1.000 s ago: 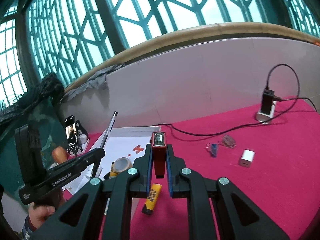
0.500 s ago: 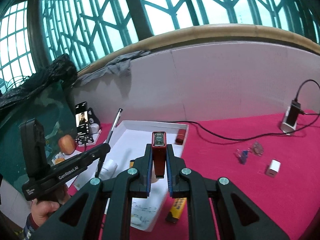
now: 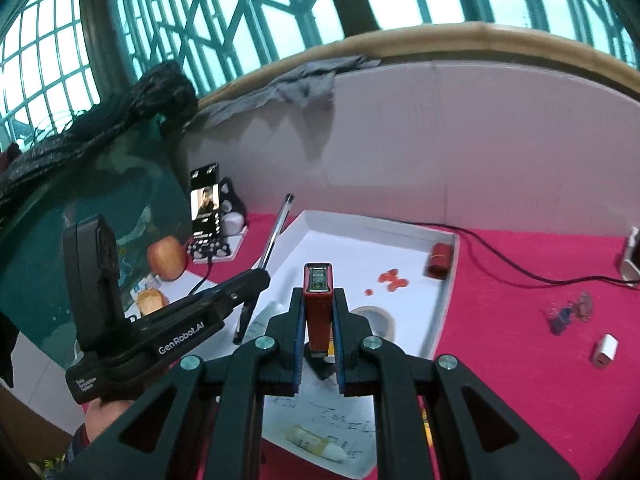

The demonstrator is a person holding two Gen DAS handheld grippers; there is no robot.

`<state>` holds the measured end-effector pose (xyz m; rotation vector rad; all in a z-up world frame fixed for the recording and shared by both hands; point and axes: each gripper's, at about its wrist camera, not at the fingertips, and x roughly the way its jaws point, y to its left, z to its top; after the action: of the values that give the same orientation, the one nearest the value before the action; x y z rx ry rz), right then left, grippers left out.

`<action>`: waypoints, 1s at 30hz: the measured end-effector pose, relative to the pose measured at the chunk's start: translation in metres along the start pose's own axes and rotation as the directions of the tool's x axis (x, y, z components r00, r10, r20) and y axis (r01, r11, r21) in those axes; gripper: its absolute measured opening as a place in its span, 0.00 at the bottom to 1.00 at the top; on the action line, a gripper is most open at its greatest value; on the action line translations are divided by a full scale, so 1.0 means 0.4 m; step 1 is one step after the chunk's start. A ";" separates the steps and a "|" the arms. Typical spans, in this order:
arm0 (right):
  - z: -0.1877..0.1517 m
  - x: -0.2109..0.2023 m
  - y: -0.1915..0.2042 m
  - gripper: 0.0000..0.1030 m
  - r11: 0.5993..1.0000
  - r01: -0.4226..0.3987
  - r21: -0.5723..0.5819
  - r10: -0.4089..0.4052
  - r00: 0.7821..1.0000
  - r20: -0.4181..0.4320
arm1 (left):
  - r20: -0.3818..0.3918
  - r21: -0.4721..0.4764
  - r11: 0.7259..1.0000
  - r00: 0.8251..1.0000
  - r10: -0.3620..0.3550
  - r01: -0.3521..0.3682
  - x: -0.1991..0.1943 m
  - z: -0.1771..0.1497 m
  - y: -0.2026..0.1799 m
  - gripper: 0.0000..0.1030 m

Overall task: Organize rigid objects
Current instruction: 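Carry the pen and red lighter over the white tray and open both grippers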

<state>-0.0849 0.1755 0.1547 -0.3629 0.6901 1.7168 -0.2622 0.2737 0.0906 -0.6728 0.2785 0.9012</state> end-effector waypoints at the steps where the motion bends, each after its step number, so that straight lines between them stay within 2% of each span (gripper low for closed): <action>1: 0.000 0.009 0.002 0.10 1.000 -0.003 0.001 0.003 1.000 -0.009 | 0.001 -0.003 1.000 1.000 0.006 -0.006 0.000 0.000 0.006 0.09; 7: 0.006 0.092 0.004 0.10 0.999 -0.033 0.030 0.035 0.995 -0.090 | 0.002 -0.024 0.999 0.999 0.034 -0.034 0.012 0.013 0.045 0.09; 16: 0.045 0.239 -0.051 0.10 0.983 -0.048 0.177 0.078 0.983 -0.167 | -0.023 -0.051 0.996 0.997 0.070 -0.071 0.071 0.045 0.093 0.09; 24: 0.050 0.308 -0.086 0.14 0.977 0.012 0.212 0.027 0.983 -0.181 | -0.028 -0.049 0.994 0.995 0.095 -0.097 0.095 0.044 0.099 0.10; 26: 0.050 0.305 -0.087 0.14 0.979 0.036 0.202 -0.002 0.986 -0.168 | -0.025 -0.056 0.994 0.995 0.096 -0.097 0.095 0.045 0.100 0.21; 27: 0.050 0.304 -0.088 0.21 0.978 0.053 0.203 -0.021 0.987 -0.161 | -0.021 -0.063 0.993 0.995 0.097 -0.098 0.093 0.046 0.101 0.42; 28: 0.049 0.294 -0.089 0.43 0.978 0.066 0.197 -0.037 0.989 -0.147 | -0.016 -0.071 0.992 0.995 0.098 -0.099 0.091 0.046 0.102 0.70; 30: 0.050 0.278 -0.100 0.72 0.975 0.096 0.200 -0.074 0.990 -0.116 | 0.008 -0.099 0.990 0.995 0.103 -0.101 0.079 0.048 0.107 0.86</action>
<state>-0.0734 0.2795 0.0959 -0.3378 0.9099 1.5369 -0.2780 0.3246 0.0716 -0.7487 0.2597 1.0219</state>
